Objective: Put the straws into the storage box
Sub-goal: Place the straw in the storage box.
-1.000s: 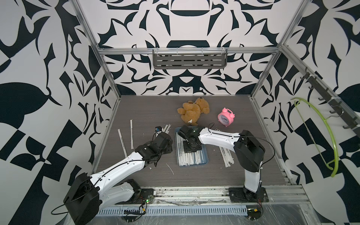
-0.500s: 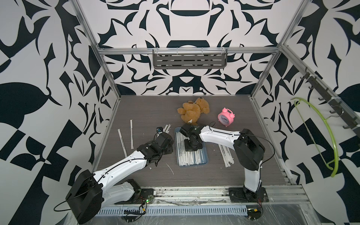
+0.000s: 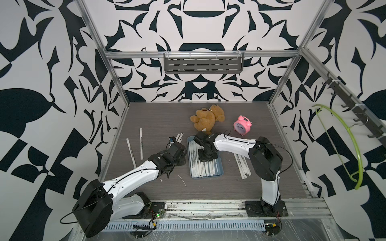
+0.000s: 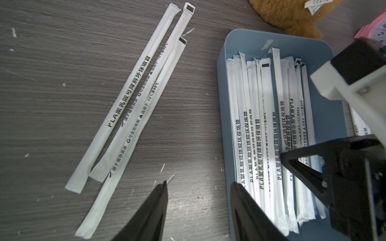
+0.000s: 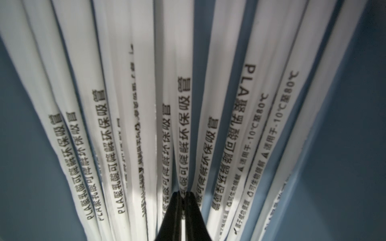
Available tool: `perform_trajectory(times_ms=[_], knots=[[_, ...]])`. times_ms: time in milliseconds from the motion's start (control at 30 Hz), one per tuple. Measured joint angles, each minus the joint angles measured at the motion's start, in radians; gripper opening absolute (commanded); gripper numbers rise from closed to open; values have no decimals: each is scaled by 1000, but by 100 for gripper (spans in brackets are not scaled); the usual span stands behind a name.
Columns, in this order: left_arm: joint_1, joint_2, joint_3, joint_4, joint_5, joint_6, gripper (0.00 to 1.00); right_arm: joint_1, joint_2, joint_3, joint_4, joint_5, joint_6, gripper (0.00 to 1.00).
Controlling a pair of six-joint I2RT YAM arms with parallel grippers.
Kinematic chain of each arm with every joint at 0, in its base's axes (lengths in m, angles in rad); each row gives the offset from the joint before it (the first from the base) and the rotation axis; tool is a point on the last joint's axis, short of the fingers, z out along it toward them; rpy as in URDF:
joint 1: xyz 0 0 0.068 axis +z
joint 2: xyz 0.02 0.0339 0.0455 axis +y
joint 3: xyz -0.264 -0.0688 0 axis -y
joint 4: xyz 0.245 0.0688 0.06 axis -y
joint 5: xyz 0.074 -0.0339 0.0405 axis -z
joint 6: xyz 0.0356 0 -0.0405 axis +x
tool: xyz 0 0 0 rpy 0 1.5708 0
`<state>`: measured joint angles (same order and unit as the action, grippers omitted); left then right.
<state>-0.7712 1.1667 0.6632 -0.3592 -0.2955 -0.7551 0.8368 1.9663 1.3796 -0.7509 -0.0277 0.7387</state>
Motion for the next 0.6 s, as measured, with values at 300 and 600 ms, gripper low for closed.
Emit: perform_trajectory(times_ms=[300,600], knots=[[17,-1,7,-23,2,12,53,0,-7,0,-3,-3,-10,22],[93,-47,7,-37,43,33,51,0,-72,4,-30,1,-21,32]])
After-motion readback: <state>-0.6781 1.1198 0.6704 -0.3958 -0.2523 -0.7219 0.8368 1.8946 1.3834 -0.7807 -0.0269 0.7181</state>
